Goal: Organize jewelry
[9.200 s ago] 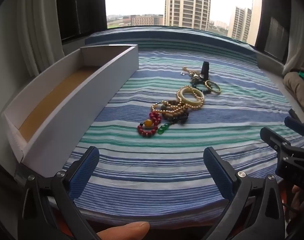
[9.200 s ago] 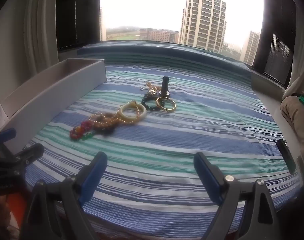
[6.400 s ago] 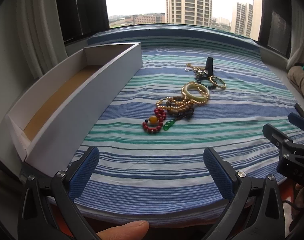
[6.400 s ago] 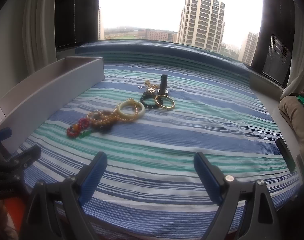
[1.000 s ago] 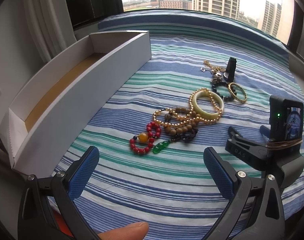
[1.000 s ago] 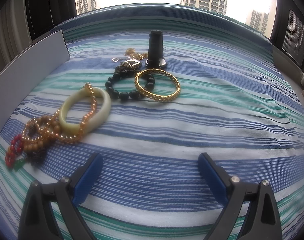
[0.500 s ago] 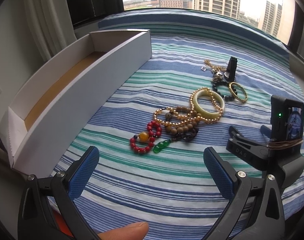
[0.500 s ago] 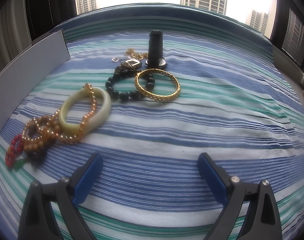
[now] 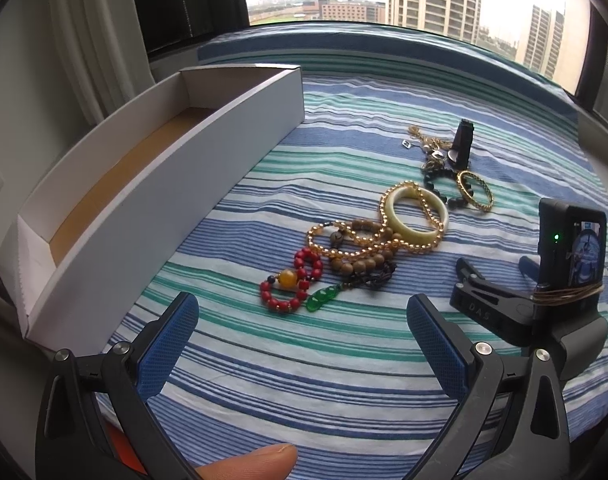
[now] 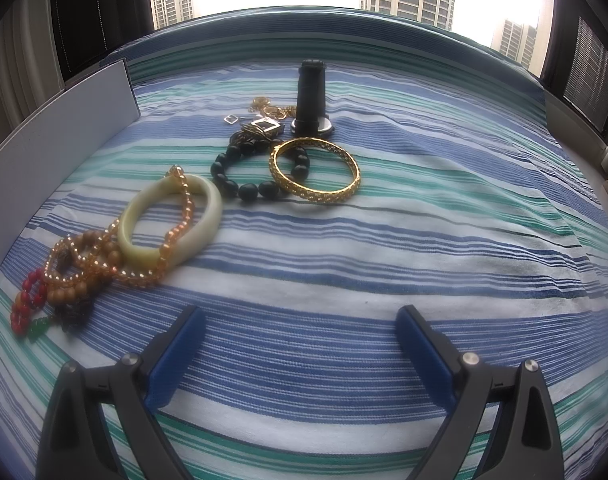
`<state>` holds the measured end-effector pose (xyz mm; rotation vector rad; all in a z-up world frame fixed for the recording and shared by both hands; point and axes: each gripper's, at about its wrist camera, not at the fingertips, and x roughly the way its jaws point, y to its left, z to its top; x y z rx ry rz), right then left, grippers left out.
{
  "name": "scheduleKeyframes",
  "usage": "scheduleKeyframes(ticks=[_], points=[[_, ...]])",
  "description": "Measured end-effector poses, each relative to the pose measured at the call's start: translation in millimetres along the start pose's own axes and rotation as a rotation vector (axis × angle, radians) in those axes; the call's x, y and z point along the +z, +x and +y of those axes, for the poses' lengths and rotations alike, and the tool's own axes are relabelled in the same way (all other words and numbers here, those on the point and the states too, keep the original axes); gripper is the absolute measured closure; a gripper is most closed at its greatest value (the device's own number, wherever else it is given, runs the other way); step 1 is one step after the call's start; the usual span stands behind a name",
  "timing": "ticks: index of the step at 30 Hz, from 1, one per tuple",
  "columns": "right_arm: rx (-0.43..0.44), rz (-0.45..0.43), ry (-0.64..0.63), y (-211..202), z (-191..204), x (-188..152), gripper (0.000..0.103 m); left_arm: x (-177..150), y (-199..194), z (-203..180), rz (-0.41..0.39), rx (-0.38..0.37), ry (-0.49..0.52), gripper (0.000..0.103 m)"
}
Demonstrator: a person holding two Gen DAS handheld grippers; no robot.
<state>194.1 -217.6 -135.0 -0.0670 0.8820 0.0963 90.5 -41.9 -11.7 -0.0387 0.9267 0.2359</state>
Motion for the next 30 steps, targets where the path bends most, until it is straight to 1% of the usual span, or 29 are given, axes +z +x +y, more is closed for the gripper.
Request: scheduleKeyframes(ticks=[7,11,17,22,30], points=[[0.0,0.0,0.0,0,0,0,0.005,1,-2,-2,-0.018,0.0,0.001,0.0],[0.001,0.0,0.0,0,0,0,0.005,1,-13,-8,-0.079,0.017,0.038,0.0],[0.001,0.0,0.0,0,0,0,0.005,1,-27,-18,-0.155,0.012,0.079,0.0],[0.001,0.001,0.0,0,0,0,0.005,2,-26,-21,-0.147,-0.005,0.086,0.0],[0.001,0.001,0.0,0,0,0,0.005,2,-19,-16,-0.117,-0.003,0.064,0.0]])
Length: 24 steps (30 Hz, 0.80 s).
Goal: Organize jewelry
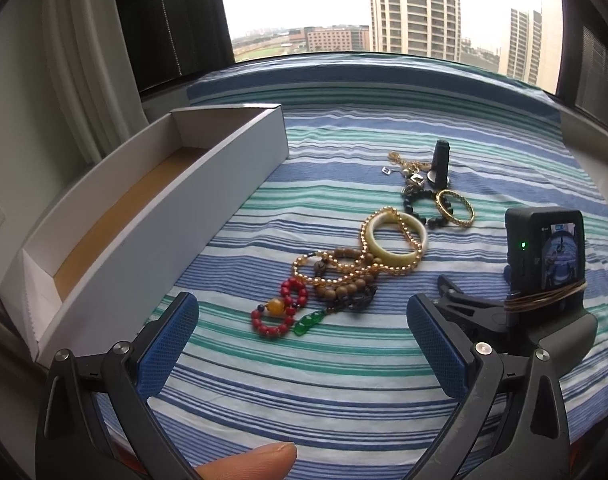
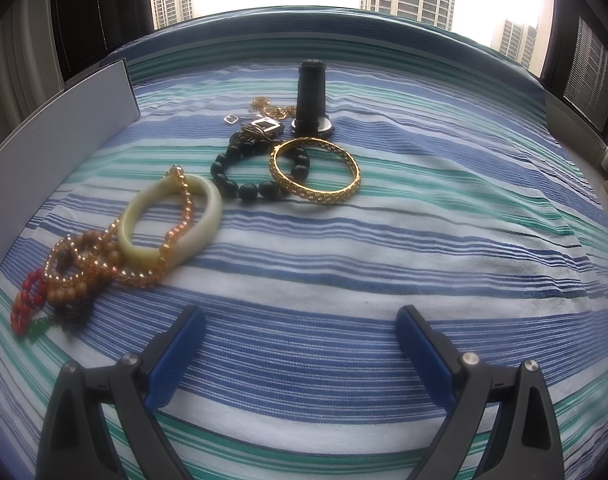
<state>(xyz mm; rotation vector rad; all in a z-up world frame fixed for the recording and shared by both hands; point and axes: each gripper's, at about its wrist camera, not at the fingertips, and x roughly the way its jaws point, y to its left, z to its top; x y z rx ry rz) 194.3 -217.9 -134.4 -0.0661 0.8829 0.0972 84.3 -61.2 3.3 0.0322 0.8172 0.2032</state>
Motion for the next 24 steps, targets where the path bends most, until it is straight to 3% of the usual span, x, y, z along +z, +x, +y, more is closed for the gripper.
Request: scheduleKeyframes(ticks=[24], points=[[0.001,0.001,0.0,0,0,0,0.005,-7,17,1,0.074,0.0,-0.011,0.0]])
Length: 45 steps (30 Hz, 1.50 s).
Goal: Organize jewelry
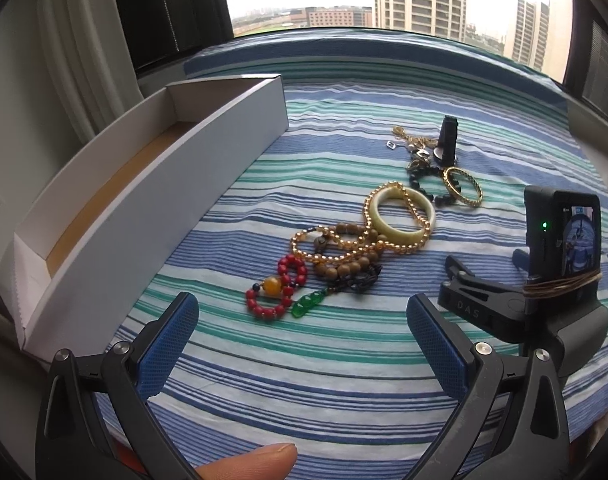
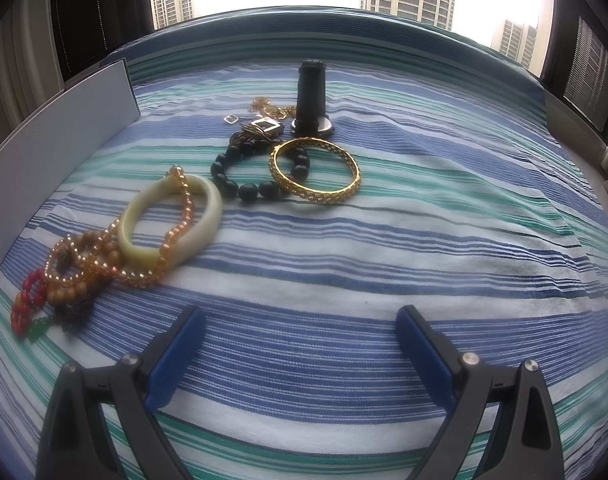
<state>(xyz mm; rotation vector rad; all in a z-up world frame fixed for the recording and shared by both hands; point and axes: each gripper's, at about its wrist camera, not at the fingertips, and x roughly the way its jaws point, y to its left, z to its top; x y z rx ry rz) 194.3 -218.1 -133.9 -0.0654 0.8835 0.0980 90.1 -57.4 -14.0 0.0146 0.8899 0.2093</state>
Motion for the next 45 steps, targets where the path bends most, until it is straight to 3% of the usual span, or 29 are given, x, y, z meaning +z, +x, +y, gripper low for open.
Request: scheduleKeyframes(ticks=[28,37,45], points=[[0.001,0.001,0.0,0,0,0,0.005,1,-3,18,-0.004,0.007,-0.046,0.0],[0.002,0.001,0.001,-1,0,1,0.005,-12,8,47,0.025,-0.03,-0.096,0.0],[0.002,0.001,0.001,-1,0,1,0.005,-41,30,66,0.102,-0.083,-0.018,0.0]])
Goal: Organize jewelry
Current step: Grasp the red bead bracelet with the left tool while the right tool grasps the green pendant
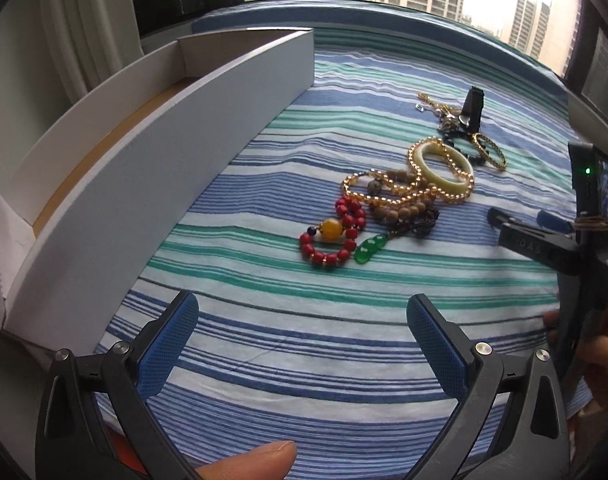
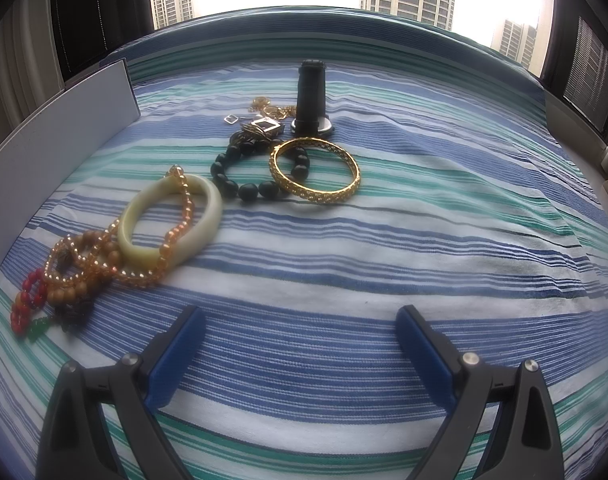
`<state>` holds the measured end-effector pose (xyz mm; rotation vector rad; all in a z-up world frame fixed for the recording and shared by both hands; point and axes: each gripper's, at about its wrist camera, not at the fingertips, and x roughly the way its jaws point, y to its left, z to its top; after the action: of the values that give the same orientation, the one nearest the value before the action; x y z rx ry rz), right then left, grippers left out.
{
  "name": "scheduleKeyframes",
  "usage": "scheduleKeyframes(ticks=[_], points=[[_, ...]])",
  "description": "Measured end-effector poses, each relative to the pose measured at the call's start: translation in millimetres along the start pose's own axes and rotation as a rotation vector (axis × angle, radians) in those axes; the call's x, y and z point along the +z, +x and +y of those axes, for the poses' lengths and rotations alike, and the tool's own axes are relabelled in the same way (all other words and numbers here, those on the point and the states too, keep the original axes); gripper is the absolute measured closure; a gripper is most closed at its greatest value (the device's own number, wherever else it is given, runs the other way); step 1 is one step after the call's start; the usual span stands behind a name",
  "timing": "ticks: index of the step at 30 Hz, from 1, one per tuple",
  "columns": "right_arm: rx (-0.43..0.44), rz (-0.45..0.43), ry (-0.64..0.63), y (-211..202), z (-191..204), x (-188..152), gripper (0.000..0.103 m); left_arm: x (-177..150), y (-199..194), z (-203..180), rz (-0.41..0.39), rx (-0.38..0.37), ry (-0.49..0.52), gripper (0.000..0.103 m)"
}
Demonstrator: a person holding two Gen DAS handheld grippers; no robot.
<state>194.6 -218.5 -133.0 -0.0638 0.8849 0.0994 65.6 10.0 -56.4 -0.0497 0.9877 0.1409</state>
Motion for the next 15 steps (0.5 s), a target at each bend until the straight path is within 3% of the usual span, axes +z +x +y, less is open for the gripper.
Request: scheduleKeyframes(ticks=[3,7,10,15], points=[[0.0,0.0,0.0,0,0,0,0.005,-2,9,-1,0.027,-0.026,0.037,0.0],[0.022,0.032,-0.025,1,-1,3,0.005,6,9,1,-0.019,-0.01,0.079,0.0],[0.08,0.062,-0.01,-7,-4,2,0.005,13,19,19,0.008,-0.036,0.029,0.0],[0.184,0.018,-0.034,-37,8,-8,0.005,20,40,41,0.065,-0.13,-0.057,0.001]])
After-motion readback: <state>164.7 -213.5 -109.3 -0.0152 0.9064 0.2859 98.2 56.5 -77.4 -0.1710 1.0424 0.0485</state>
